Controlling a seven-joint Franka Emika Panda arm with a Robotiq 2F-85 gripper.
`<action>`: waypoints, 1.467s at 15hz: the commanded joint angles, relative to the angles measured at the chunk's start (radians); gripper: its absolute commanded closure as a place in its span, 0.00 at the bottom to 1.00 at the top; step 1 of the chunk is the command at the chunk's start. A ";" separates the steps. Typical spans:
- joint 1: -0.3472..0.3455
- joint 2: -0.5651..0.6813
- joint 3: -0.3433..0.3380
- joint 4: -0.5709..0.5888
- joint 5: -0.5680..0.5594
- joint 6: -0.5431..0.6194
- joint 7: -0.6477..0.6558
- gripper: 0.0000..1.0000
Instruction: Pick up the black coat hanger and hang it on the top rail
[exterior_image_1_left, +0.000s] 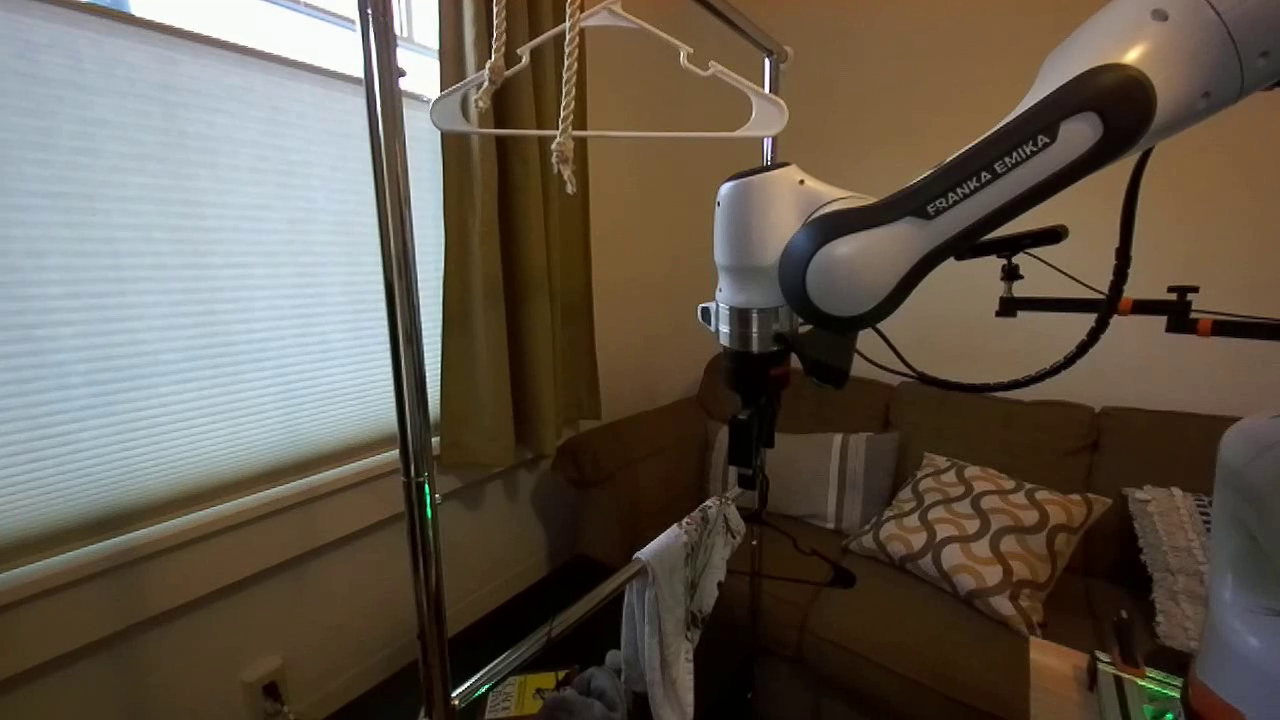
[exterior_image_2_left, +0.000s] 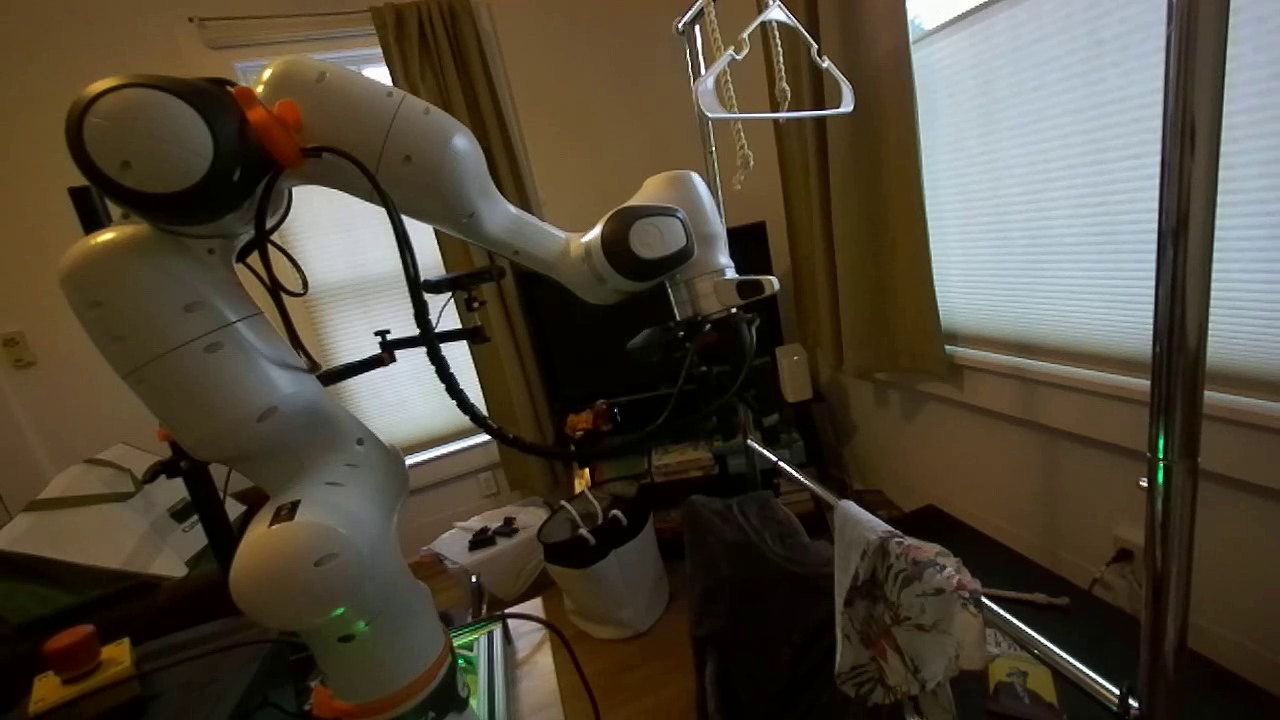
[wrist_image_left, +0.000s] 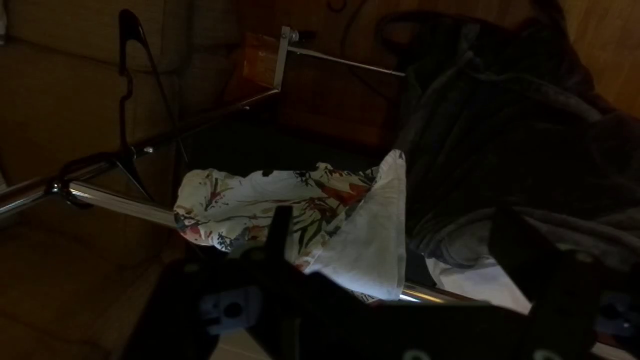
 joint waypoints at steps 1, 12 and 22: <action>0.022 0.001 -0.021 0.002 -0.007 -0.004 0.006 0.00; -0.092 0.219 -0.165 0.038 -0.014 -0.019 0.085 0.00; -0.151 0.382 -0.304 0.020 0.004 0.016 -0.009 0.00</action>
